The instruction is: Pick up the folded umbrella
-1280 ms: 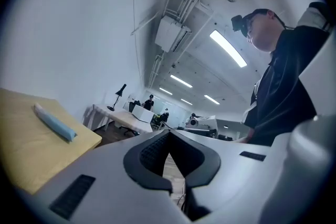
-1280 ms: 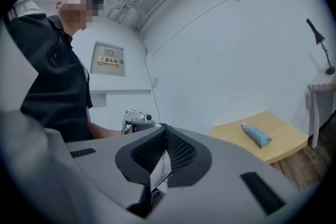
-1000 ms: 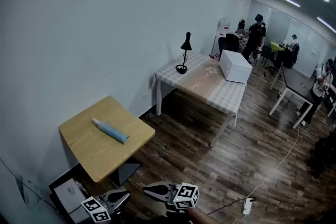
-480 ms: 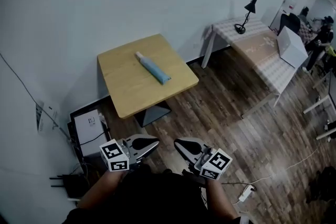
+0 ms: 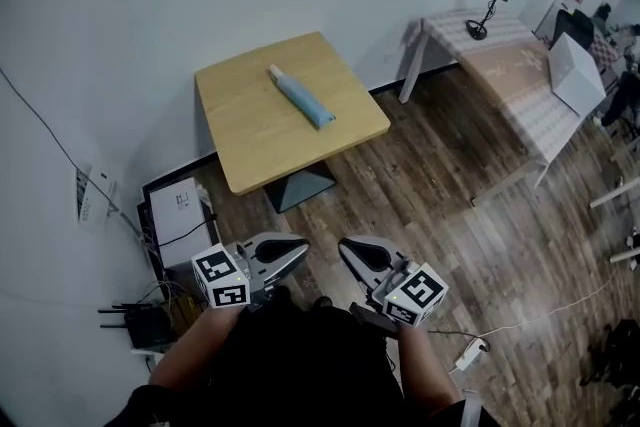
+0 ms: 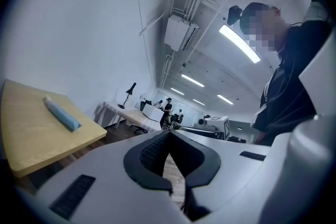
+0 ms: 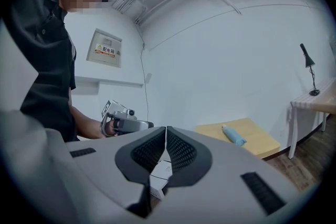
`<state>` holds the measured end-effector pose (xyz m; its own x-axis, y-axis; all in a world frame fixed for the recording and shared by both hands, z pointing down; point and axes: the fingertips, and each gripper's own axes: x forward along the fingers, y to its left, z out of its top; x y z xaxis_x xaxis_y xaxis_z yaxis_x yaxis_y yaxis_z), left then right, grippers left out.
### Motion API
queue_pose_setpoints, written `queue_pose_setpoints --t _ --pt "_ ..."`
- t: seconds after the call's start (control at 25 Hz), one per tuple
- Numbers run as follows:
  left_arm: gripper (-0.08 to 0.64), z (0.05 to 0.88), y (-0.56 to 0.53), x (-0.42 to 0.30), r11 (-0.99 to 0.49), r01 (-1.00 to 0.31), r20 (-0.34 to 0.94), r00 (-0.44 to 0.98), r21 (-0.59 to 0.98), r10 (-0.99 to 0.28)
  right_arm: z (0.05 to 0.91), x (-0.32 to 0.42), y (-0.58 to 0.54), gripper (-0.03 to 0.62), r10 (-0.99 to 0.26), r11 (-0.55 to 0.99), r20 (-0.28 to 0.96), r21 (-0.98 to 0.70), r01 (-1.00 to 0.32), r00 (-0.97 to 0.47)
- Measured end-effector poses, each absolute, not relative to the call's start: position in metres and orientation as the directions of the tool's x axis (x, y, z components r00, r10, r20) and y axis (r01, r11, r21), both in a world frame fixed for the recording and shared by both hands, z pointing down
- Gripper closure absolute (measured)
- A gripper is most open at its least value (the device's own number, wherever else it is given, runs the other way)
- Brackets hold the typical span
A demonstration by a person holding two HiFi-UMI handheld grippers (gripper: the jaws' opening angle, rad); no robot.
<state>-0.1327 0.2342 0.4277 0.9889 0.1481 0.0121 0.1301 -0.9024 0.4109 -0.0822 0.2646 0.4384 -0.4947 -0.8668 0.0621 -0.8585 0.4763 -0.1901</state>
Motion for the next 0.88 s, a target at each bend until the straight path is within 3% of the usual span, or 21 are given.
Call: queue_pose_setpoints --t 0.44,0.88 --pt "0.549 0.444 0.241 -0.131 -0.913 0.052 0.083 0.992 0.405 0.094 0.456 -0.067 0.288 0.571 -0.871 0.458 0.092 -0.205 -0.865 -0.483" --pt "0.549 0.458 0.227 -0.126 -0.901 0.077 0.068 0.991 0.426 0.117 0.463 -0.058 0.277 0.571 -0.883 0.423 0.124 -0.209 -0.882 -0.453"
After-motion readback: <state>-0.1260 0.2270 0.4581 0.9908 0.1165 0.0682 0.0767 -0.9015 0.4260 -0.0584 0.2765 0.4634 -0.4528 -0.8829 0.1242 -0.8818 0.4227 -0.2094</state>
